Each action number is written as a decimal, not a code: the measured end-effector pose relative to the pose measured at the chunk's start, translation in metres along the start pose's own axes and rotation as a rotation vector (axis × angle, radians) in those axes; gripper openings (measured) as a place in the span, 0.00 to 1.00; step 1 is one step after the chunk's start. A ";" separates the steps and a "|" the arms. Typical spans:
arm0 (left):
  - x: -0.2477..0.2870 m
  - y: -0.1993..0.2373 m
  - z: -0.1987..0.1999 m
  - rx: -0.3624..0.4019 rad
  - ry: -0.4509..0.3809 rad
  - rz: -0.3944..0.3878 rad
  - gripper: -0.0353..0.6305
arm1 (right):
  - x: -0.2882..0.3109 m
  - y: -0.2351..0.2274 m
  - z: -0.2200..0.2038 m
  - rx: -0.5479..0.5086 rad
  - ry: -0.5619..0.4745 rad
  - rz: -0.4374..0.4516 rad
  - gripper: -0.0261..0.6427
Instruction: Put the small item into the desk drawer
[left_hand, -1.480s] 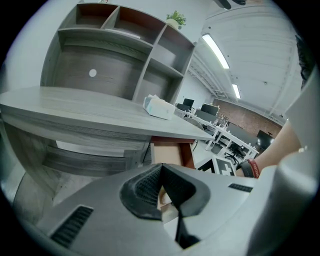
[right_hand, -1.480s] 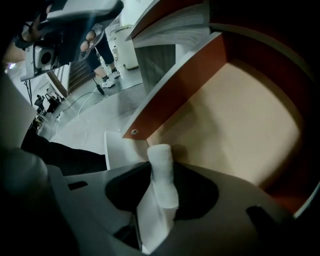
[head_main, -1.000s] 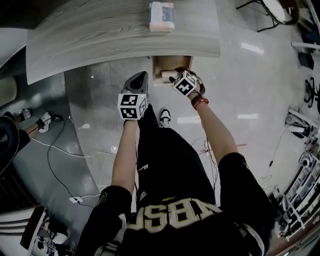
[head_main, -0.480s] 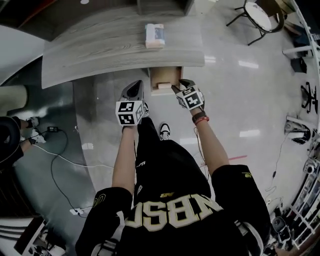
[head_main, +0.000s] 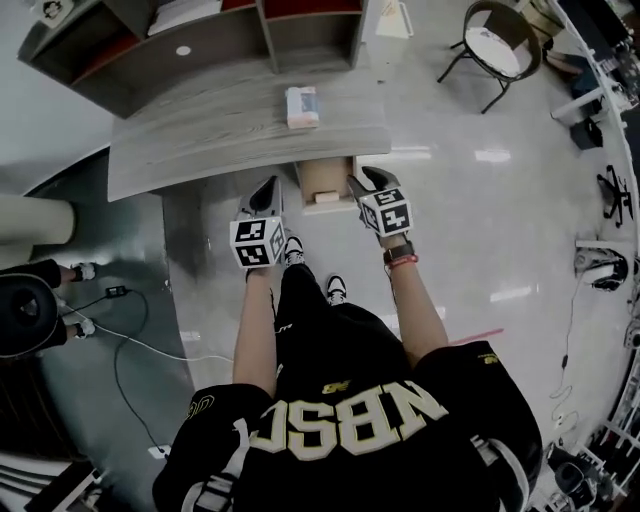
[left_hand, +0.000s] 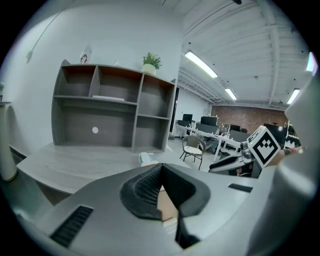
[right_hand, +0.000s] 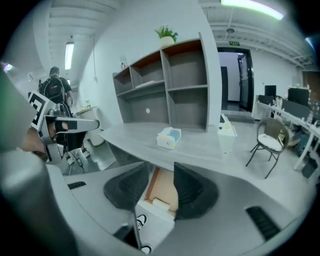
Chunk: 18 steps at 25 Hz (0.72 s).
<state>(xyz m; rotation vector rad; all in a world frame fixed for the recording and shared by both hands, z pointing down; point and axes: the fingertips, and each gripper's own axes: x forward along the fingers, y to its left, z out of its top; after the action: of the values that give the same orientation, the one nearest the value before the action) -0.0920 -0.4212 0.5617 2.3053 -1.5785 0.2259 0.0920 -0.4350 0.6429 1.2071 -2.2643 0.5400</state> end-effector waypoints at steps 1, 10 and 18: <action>-0.004 -0.003 0.007 0.007 -0.010 0.001 0.07 | -0.009 0.003 0.008 0.011 -0.021 0.003 0.28; -0.043 -0.029 0.066 0.061 -0.129 0.006 0.07 | -0.088 0.029 0.074 0.016 -0.208 -0.019 0.20; -0.078 -0.048 0.103 0.065 -0.232 0.021 0.07 | -0.145 0.046 0.108 -0.016 -0.344 -0.030 0.12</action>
<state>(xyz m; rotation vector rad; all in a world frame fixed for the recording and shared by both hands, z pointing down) -0.0828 -0.3744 0.4319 2.4395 -1.7290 0.0150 0.0942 -0.3782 0.4654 1.4126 -2.5210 0.3203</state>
